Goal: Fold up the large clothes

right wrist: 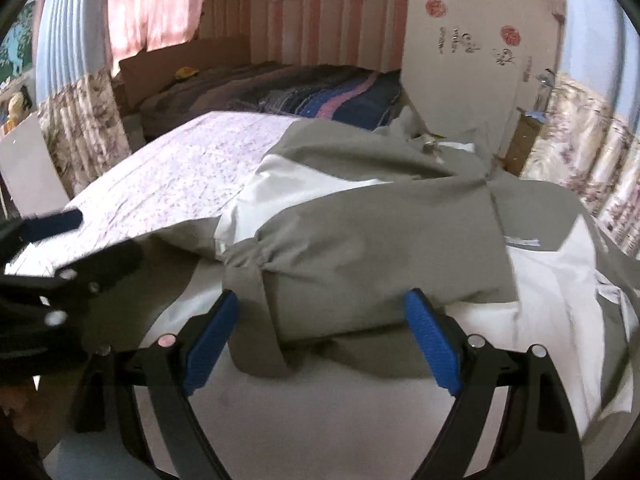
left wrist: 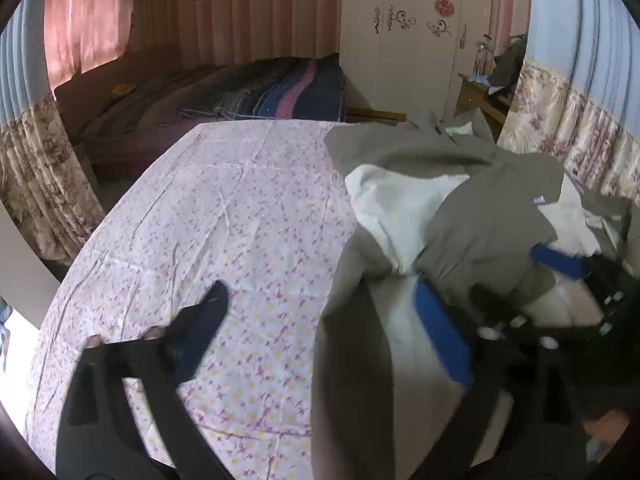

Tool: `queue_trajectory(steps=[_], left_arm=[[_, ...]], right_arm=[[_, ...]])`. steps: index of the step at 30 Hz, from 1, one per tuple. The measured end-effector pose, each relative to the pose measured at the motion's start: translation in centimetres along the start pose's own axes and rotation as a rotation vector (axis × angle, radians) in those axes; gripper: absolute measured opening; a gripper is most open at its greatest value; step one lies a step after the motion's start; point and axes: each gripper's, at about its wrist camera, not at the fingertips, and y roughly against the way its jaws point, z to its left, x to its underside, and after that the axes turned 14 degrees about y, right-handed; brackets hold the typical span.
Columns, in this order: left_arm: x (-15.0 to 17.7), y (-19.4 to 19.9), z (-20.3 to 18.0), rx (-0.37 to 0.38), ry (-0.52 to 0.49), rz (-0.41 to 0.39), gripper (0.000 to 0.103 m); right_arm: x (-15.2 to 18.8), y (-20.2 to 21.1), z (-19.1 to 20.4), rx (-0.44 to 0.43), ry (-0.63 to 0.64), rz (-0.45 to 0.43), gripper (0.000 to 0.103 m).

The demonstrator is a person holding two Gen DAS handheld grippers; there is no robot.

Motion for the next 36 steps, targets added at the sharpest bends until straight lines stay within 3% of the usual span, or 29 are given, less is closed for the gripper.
queue_trajectory(steps=[1, 2, 3, 8, 11, 13, 14, 15, 22, 25, 26, 27, 29, 31, 36], left_arm=[[-0.2, 0.0, -0.1, -0.005, -0.003, -0.001, 0.098], [-0.3, -0.1, -0.4, -0.006, -0.01, -0.004, 0.098], [-0.5, -0.1, -0.7, -0.007, -0.022, -0.006, 0.098], [-0.9, -0.2, -0.9, -0.011, -0.023, -0.013, 0.098], [-1.0, -0.2, -0.4, -0.006, 0.0, -0.012, 0.098], [-1.1, -0.3, 0.0, -0.005, 0.005, -0.013, 0.098], [-1.1, -0.4, 0.3, -0.005, 0.007, -0.011, 0.098], [-1.1, -0.5, 0.7, -0.008, 0.009, -0.008, 0.097], [-1.5, -0.8, 3.5, -0.014, 0.005, -0.013, 0.097], [-1.7, -1.0, 4.4, -0.015, 0.015, -0.009, 0.097], [-1.8, -1.0, 4.6, -0.014, 0.019, -0.009, 0.097], [-1.9, -1.0, 4.7, -0.013, 0.021, -0.009, 0.097], [-2.1, -1.0, 4.7, -0.01, 0.016, -0.011, 0.097], [-2.3, -0.9, 4.6, -0.006, 0.011, -0.016, 0.097], [-3.3, -0.6, 3.1, 0.008, -0.013, -0.032, 0.097]], right_arm=[[-0.1, -0.2, 0.1, 0.008, 0.02, 0.001, 0.056], [-0.2, -0.3, 0.0, 0.02, 0.032, 0.009, 0.016], [-0.2, -0.4, -0.3, 0.044, 0.04, 0.022, 0.0], [0.5, 1.2, -5.1, 0.026, -0.084, -0.012, 0.0], [0.9, 2.1, -5.4, -0.009, -0.086, -0.025, 0.004], [1.1, 2.4, -4.6, -0.027, -0.086, -0.02, 0.024], [1.2, 2.7, -4.0, -0.043, -0.093, -0.032, 0.059], [1.2, 3.0, -3.6, -0.051, -0.1, -0.05, 0.074], [0.5, 2.2, 0.3, -0.073, -0.052, -0.032, 0.074], [0.2, 0.9, 1.8, -0.027, -0.001, -0.002, 0.074], [0.1, 0.4, 1.9, -0.026, 0.017, 0.009, 0.065], [0.0, 0.1, 2.0, -0.019, 0.032, 0.019, 0.044], [-0.1, -0.4, 1.8, -0.025, 0.049, 0.039, 0.026], [-0.4, 0.3, 1.1, -0.027, 0.043, 0.016, 0.023], [-1.9, 5.0, -4.1, 0.064, -0.024, -0.107, 0.018]])
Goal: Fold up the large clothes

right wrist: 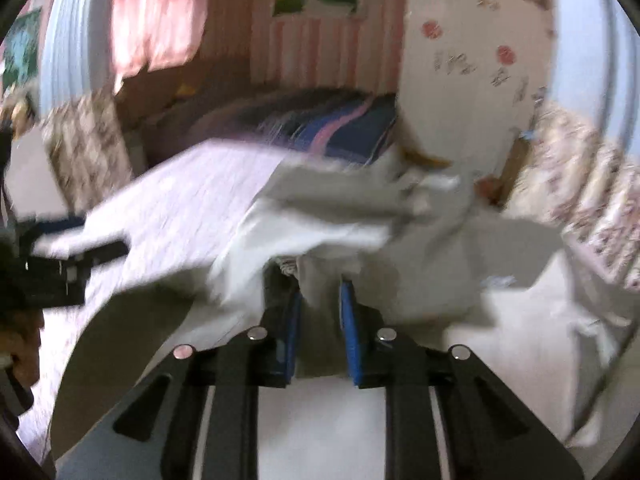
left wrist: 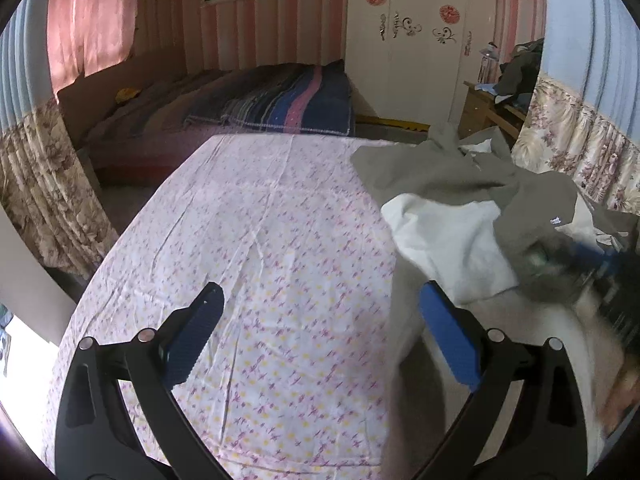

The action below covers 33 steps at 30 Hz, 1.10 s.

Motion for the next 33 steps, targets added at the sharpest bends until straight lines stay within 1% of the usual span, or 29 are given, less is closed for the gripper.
queue_trajectory(steps=[2, 4, 5, 7, 8, 11, 13, 14, 15, 16, 17, 19, 20, 21, 22, 23, 24, 26, 27, 28, 29, 30, 31, 33], left_arm=[[-0.5, 0.1, -0.9, 0.008, -0.011, -0.008, 0.097], [-1.1, -0.1, -2.3, 0.021, -0.025, -0.011, 0.097], [-1.2, -0.1, -2.8, 0.025, -0.03, -0.011, 0.097], [-1.6, -0.5, -4.6, 0.025, -0.045, -0.008, 0.097], [-1.7, -0.8, -5.3, 0.024, -0.05, -0.004, 0.098], [-2.0, -1.5, -8.1, 0.044, -0.058, 0.015, 0.098], [-2.0, -2.3, -10.3, 0.076, -0.066, 0.043, 0.098], [-1.9, -2.8, -11.2, 0.086, -0.066, 0.055, 0.098], [-1.9, -3.2, -11.8, 0.088, -0.068, 0.062, 0.098], [-1.7, -3.8, -12.6, 0.09, -0.072, 0.075, 0.098], [-1.6, -4.4, -13.3, 0.091, -0.075, 0.087, 0.098], [-1.4, -6.0, -14.5, 0.088, -0.078, 0.11, 0.098], [-1.3, -7.0, -14.9, 0.081, -0.071, 0.123, 0.098], [-1.2, -7.7, -15.1, 0.074, -0.065, 0.128, 0.098], [-1.2, -8.4, -15.3, 0.07, -0.057, 0.139, 0.098], [-1.2, -9.1, -15.3, 0.071, -0.047, 0.149, 0.098], [-1.1, -9.9, -15.5, 0.064, -0.041, 0.153, 0.098], [-0.9, -10.8, -15.4, 0.044, -0.047, 0.158, 0.098], [-0.9, -11.2, -15.2, 0.024, -0.052, 0.154, 0.098], [-0.9, -11.6, -15.0, -0.007, -0.061, 0.151, 0.098], [-0.8, -12.1, -14.8, -0.046, -0.069, 0.148, 0.098], [-0.8, -12.6, -14.4, -0.069, -0.065, 0.151, 0.098], [-0.7, -13.2, -14.0, -0.076, -0.058, 0.172, 0.098], [-0.6, -14.1, -13.8, -0.091, -0.064, 0.187, 0.098]], right_arm=[[-0.8, 1.4, -4.0, 0.051, -0.048, -0.027, 0.017], [-1.0, 2.0, -7.7, 0.104, -0.081, -0.034, 0.014], [-1.0, 2.2, -10.2, 0.14, -0.106, -0.026, 0.008], [-0.3, 1.9, -15.1, 0.19, -0.169, 0.007, 0.007], [0.1, 1.6, -16.7, 0.211, -0.188, 0.024, 0.007], [2.8, 0.1, -22.2, 0.275, -0.244, 0.104, 0.007], [4.9, -1.2, -24.9, 0.296, -0.268, 0.165, 0.007], [6.4, -2.4, -26.6, 0.299, -0.286, 0.215, 0.007], [7.6, -3.0, -27.8, 0.298, -0.309, 0.251, 0.01], [8.6, -3.5, -29.0, 0.289, -0.336, 0.278, 0.01], [10.0, -3.9, -30.3, 0.298, -0.359, 0.313, 0.012], [11.4, -3.7, -31.1, 0.315, -0.372, 0.327, 0.014], [12.1, -3.1, -31.4, 0.312, -0.391, 0.324, 0.021], [12.3, -2.7, -31.7, 0.311, -0.403, 0.315, 0.045], [12.5, -2.1, -31.6, 0.311, -0.412, 0.302, 0.061], [12.3, -1.1, -31.5, 0.311, -0.425, 0.256, 0.081], [11.9, -0.4, -31.2, 0.295, -0.427, 0.219, 0.085], [10.6, 0.2, -30.5, 0.234, -0.397, 0.178, 0.088], [9.9, 0.5, -30.0, 0.207, -0.38, 0.157, 0.092], [9.4, 0.6, -29.6, 0.186, -0.374, 0.143, 0.093], [8.8, 0.6, -29.2, 0.144, -0.367, 0.123, 0.095], [8.4, 0.2, -28.8, 0.113, -0.353, 0.123, 0.096], [8.0, -0.4, -28.3, 0.097, -0.333, 0.137, 0.096], [7.9, -2.7, -27.3, 0.089, -0.289, 0.188, 0.096]])
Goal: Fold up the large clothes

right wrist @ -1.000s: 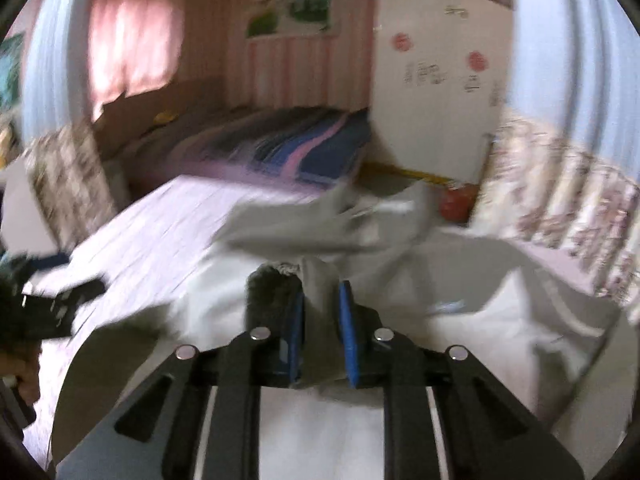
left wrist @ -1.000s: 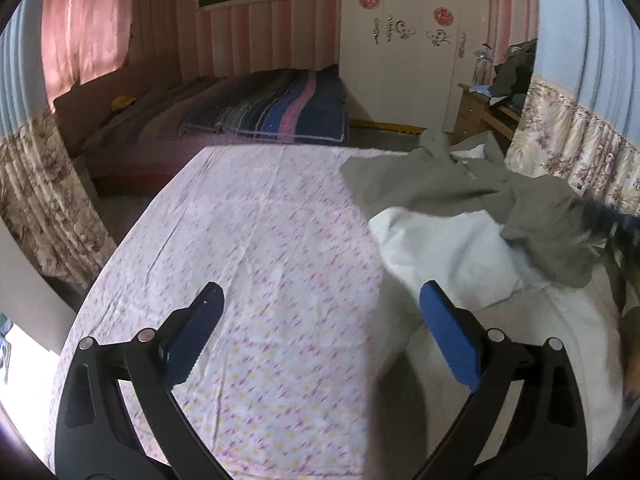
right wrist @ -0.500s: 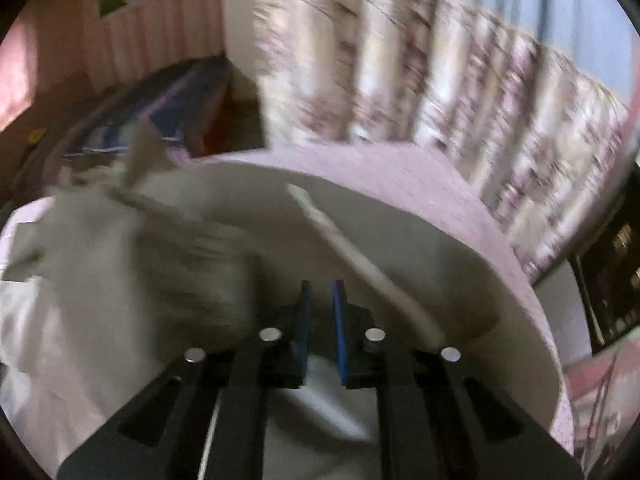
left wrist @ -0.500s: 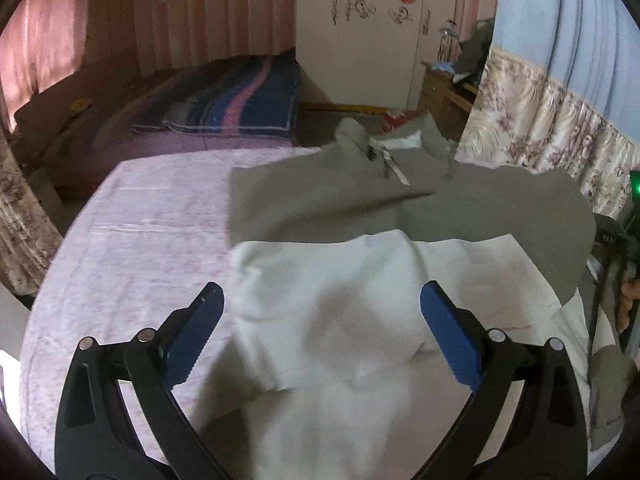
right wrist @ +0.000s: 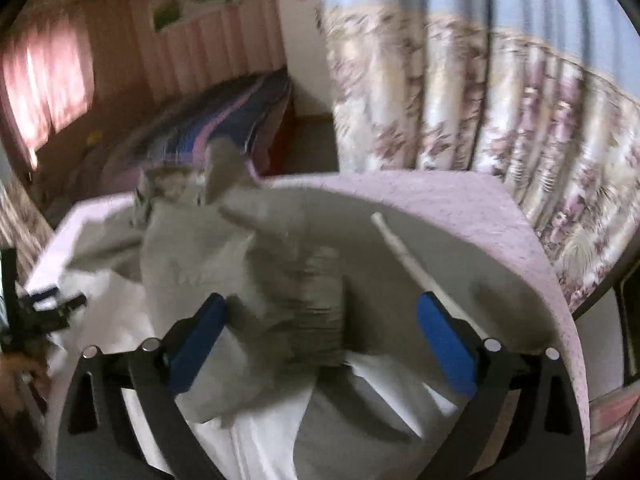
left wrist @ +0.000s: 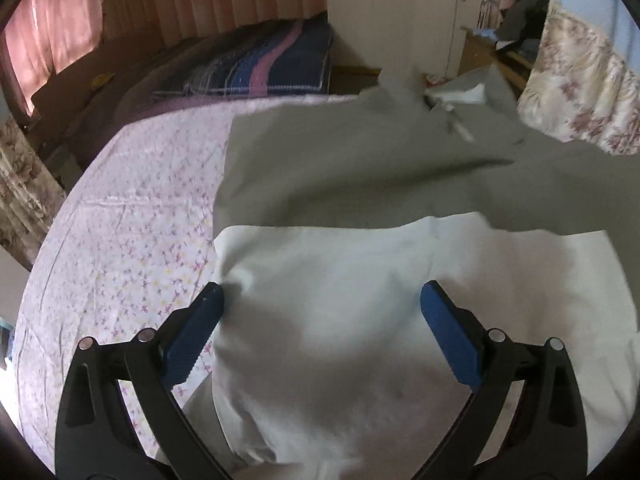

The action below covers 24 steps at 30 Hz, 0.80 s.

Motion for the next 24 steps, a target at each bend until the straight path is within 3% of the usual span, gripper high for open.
queue_trajectory(steps=[2, 4, 5, 7, 9, 12, 14, 19, 22, 24], left_arm=[[0.0, -1.0, 0.1, -0.011, -0.008, 0.019, 0.098], [0.0, -1.5, 0.3, -0.003, -0.01, 0.019, 0.095], [0.0, -1.6, 0.3, 0.002, -0.01, 0.014, 0.088], [-0.2, -1.6, 0.7, 0.014, -0.005, -0.003, 0.067], [-0.4, -1.5, 1.1, 0.021, -0.003, -0.012, 0.028], [-0.5, -0.8, 1.4, 0.033, -0.024, -0.04, 0.006], [-0.8, -0.1, 2.1, 0.042, -0.02, -0.058, 0.004], [-2.4, 2.4, 6.5, 0.019, 0.107, -0.137, 0.004], [-2.6, 1.8, 8.6, 0.016, 0.167, -0.114, 0.01], [-2.2, 0.7, 9.0, -0.005, 0.146, -0.106, 0.018]], right_arm=[[0.2, -2.3, 0.7, -0.024, 0.007, 0.039, 0.095], [0.4, -3.2, 1.2, -0.056, -0.001, 0.039, 0.075], [0.4, -3.4, 1.5, -0.063, 0.003, 0.039, 0.06], [0.5, -3.5, 2.2, -0.027, 0.028, 0.04, 0.058], [0.7, -3.5, 2.7, -0.014, 0.043, 0.041, 0.058], [0.8, -3.2, 2.7, -0.008, 0.042, 0.036, 0.056], [0.6, -2.7, 2.4, -0.001, 0.036, 0.025, 0.054], [-0.3, -1.8, 2.3, -0.015, 0.032, -0.013, 0.045], [-0.6, -3.0, 3.5, -0.027, 0.051, 0.001, 0.043], [-0.3, -4.4, 3.8, -0.033, 0.031, 0.041, 0.043]])
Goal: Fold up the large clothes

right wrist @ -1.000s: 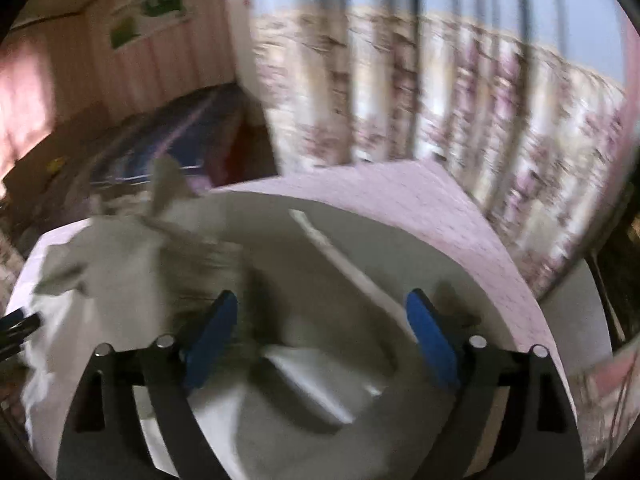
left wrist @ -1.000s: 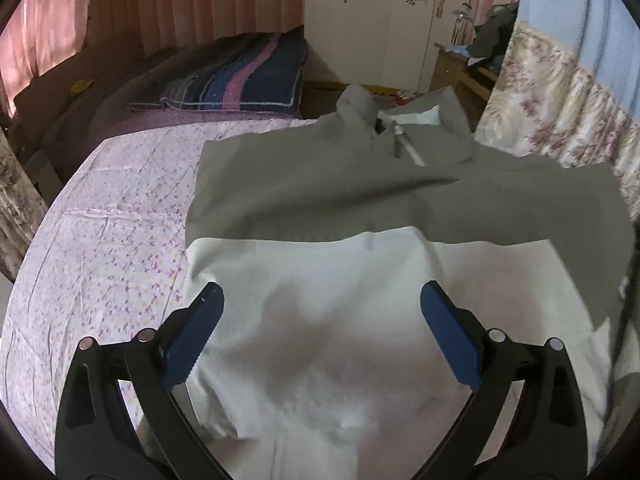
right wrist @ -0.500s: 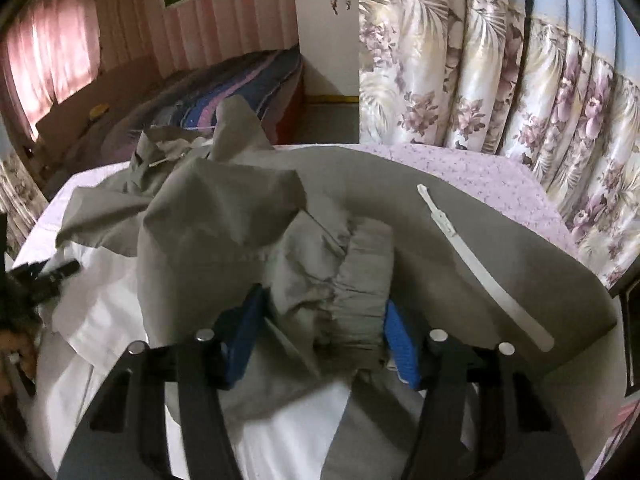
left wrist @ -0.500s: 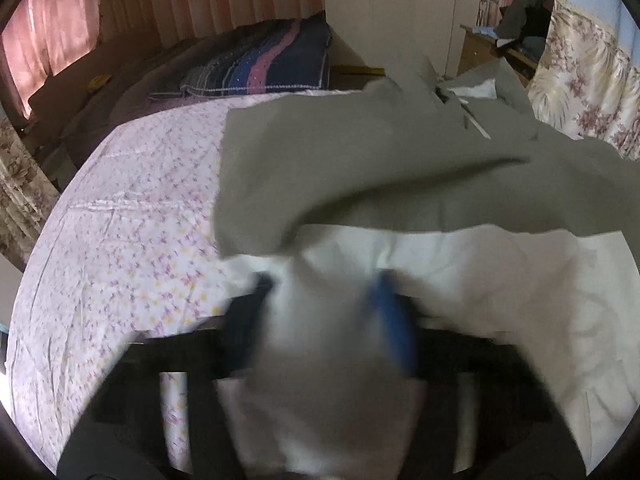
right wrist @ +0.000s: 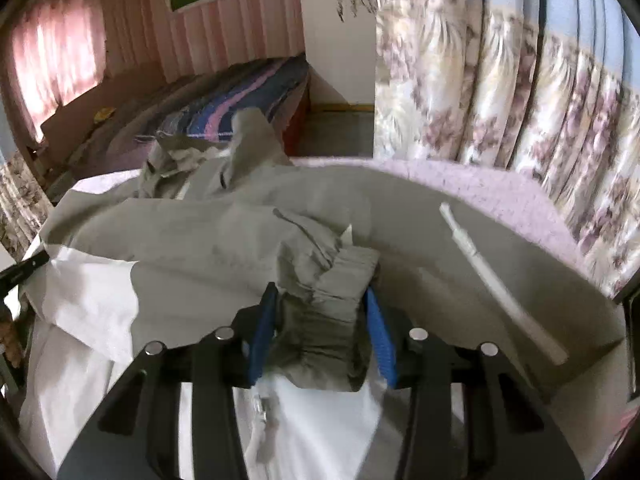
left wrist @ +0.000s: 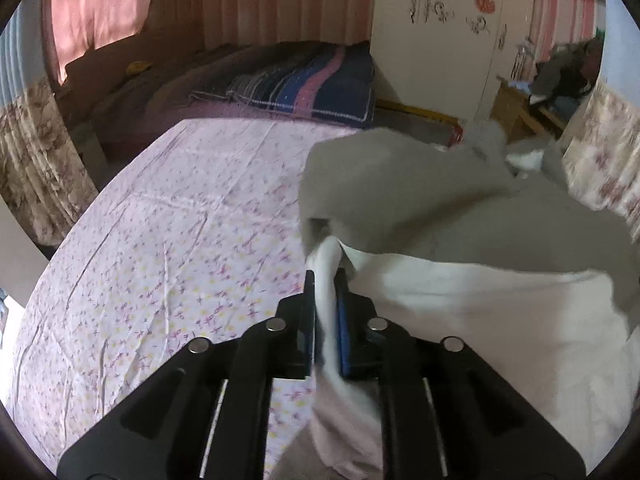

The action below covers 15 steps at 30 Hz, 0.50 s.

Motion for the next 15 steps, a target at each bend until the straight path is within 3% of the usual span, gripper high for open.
queue_trajectory(steps=[1, 2, 5, 6, 8, 15], left_arm=[[0.4, -0.6, 0.2, -0.016, -0.008, 0.002, 0.025], [0.6, -1.3, 0.8, -0.028, 0.01, 0.029, 0.04], [0.3, -1.7, 1.7, -0.03, 0.055, 0.038, 0.061], [0.2, -1.9, 1.7, -0.042, 0.049, 0.046, 0.063], [0.2, -1.9, 1.7, -0.041, 0.049, 0.046, 0.067], [0.8, -0.1, 1.9, -0.019, -0.014, 0.02, 0.086]], right_arm=[[0.3, -0.8, 0.0, -0.003, -0.004, 0.029, 0.043], [0.7, -1.6, 0.0, -0.001, -0.006, 0.054, 0.043], [1.4, -2.1, 0.3, 0.014, 0.013, 0.072, 0.046], [1.3, -1.9, 0.2, 0.019, 0.009, 0.071, 0.056], [1.3, -1.5, -0.5, 0.04, -0.017, 0.063, 0.065], [1.6, -0.1, -1.6, 0.121, 0.031, 0.068, 0.073]])
